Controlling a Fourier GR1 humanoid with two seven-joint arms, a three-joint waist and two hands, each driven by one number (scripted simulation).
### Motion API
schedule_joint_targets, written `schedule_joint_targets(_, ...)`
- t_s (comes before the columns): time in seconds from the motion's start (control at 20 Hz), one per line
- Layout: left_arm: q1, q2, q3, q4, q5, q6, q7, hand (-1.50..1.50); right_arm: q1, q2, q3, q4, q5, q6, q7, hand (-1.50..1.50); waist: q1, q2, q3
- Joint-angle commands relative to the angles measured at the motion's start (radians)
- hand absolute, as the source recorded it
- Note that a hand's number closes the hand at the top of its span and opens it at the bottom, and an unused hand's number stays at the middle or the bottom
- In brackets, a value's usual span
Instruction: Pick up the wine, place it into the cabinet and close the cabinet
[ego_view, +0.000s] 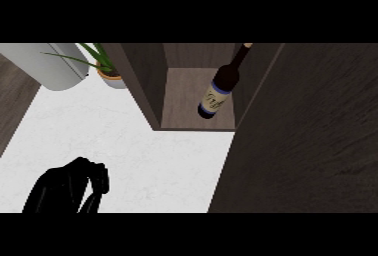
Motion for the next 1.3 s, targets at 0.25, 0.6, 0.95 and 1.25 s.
schedule_joint_targets(0.25, 0.232, 0.147, 0.167, -0.036, 0.079, -0.158, -0.102, -1.50, -0.127, 0.077, 0.391, -0.075, 0.127, -0.233, 0.158, 1.50, 0.007, -0.005, -0.003)
schedule_joint_targets(0.6, 0.316, 0.227, 0.289, 0.044, 0.173, -0.305, -0.114, -1.50, -0.301, 0.077, 0.604, 0.127, 0.240, -0.443, 0.117, 1.50, 0.017, -0.005, -0.004)
schedule_joint_targets(0.95, 0.408, 0.281, 0.344, 0.106, 0.162, -0.433, -0.161, -1.50, -0.475, 0.073, 0.608, 0.241, 0.292, -0.660, 0.040, 1.50, 0.034, -0.005, -0.005)
schedule_joint_targets(1.25, 0.452, 0.321, 0.403, 0.174, 0.185, -0.566, -0.184, -1.50, -0.588, 0.070, 0.512, 0.273, 0.276, -0.793, 0.022, 1.50, 0.050, 0.001, -0.006)
